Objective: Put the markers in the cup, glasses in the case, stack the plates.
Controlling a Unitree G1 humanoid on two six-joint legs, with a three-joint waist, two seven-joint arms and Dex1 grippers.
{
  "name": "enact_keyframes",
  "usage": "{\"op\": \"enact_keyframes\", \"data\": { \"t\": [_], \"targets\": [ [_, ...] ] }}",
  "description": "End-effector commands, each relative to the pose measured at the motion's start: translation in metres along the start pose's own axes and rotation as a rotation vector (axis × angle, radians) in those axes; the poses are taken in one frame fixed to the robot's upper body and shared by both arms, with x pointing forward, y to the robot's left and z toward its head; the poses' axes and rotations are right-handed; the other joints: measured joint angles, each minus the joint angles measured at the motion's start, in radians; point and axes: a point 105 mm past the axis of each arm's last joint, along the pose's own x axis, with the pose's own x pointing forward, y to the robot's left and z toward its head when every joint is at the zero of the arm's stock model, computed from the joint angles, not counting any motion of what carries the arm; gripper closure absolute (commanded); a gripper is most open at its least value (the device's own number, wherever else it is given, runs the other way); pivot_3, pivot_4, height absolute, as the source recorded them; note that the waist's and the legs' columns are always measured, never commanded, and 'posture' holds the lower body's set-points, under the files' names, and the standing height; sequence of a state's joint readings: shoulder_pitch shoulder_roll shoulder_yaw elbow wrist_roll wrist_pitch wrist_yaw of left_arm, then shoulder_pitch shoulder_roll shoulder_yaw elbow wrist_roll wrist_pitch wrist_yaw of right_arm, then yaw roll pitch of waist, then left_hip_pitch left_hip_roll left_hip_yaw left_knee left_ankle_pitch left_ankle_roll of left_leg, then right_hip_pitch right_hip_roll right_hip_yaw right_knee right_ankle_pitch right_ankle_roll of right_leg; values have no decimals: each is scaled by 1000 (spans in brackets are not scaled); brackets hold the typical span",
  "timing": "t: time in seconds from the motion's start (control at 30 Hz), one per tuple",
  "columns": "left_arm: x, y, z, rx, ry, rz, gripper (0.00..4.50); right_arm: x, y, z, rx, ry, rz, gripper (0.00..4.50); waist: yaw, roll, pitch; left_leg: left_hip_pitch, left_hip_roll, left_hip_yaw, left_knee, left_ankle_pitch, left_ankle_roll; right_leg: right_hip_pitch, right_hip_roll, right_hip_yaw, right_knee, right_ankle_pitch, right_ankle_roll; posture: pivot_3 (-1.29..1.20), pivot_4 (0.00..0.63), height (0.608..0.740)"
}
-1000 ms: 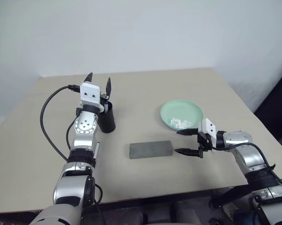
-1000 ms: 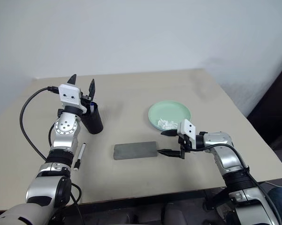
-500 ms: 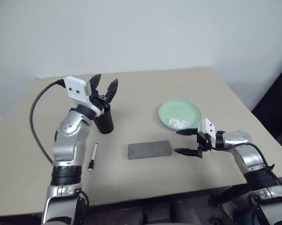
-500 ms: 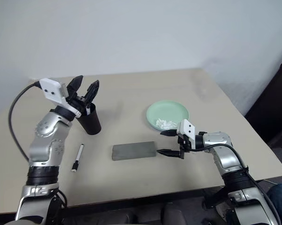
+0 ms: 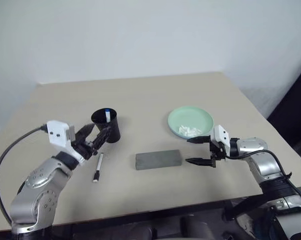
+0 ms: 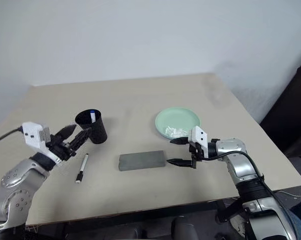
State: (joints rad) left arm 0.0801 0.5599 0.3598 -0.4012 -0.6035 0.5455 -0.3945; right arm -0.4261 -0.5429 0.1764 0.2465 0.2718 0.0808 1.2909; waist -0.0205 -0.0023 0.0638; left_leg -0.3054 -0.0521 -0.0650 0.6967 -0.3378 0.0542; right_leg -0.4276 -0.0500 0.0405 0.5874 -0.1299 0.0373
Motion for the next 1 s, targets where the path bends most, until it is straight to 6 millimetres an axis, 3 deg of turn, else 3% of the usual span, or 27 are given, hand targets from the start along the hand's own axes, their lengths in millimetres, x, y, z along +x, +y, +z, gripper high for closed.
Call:
{"op": "enact_keyframes", "data": {
  "t": [0.03,0.2,0.3,0.57,0.83,1.0],
  "targets": [
    [-2,17,-16,86,127,110,1275,-2,-7,13,-56,-15,-3,371,-1,0,0,0,0,0,0,0,0,0,0,0,0,0,0,0,0,740],
    [-6,28,-49,5,296,239,1275,0,-7,14,-56,-20,1,371,-2,0,0,0,0,1,0,0,0,0,0,0,0,0,0,0,0,740],
    [-3,21,-60,-38,349,244,1275,1,-5,12,-54,-19,2,371,0,0,0,0,0,0,-1,0,0,-1,0,0,0,0,0,0,0,740],
    [2,8,-74,-105,438,222,1275,1,-4,11,-49,-21,-8,371,-1,0,0,0,0,-1,-1,0,-1,-1,-1,0,0,0,0,0,0,740],
    [3,11,-84,-89,509,245,1275,1,-5,10,-44,-22,-20,371,-1,1,0,0,0,0,-1,0,-1,-1,0,0,0,0,0,0,0,740],
    [5,13,-87,-72,519,255,2916,0,-6,10,-44,-23,-27,371,-1,1,0,1,0,-1,-1,0,-2,-1,0,0,1,0,0,0,0,740]
  ]
}}
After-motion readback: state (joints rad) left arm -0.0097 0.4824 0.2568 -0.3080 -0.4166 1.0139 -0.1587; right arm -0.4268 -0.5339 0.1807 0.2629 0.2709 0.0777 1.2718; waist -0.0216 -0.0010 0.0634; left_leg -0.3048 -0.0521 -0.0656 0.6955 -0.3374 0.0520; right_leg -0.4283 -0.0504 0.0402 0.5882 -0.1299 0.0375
